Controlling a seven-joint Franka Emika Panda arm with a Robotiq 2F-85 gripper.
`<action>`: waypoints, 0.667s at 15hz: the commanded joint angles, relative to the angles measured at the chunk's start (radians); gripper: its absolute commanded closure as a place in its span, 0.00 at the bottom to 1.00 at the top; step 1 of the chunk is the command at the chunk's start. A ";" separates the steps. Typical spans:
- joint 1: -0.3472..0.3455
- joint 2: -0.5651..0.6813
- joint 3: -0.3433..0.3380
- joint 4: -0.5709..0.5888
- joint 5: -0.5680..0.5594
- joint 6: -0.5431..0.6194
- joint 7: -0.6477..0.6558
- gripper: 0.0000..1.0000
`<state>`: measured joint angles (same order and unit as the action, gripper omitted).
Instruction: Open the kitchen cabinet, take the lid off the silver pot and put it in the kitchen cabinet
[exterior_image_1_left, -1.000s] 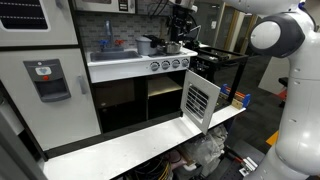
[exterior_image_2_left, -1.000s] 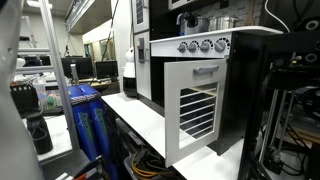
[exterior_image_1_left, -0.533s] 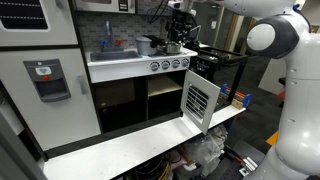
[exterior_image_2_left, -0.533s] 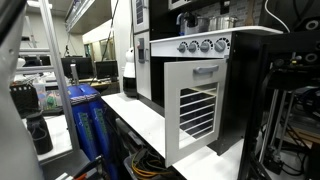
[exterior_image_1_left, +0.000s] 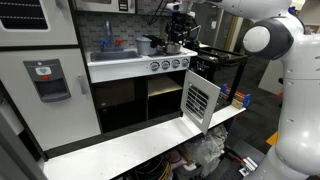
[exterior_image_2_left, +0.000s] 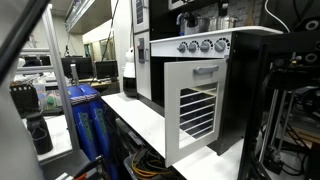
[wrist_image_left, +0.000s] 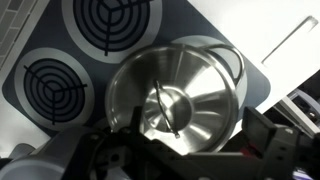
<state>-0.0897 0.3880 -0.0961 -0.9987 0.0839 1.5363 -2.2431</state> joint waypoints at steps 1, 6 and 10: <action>-0.017 0.060 0.007 0.110 0.018 -0.092 -0.050 0.00; -0.018 0.116 0.017 0.237 -0.006 -0.187 -0.077 0.00; -0.018 0.148 0.014 0.297 -0.018 -0.221 -0.098 0.00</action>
<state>-0.0992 0.4830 -0.0805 -0.7924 0.0793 1.3587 -2.3011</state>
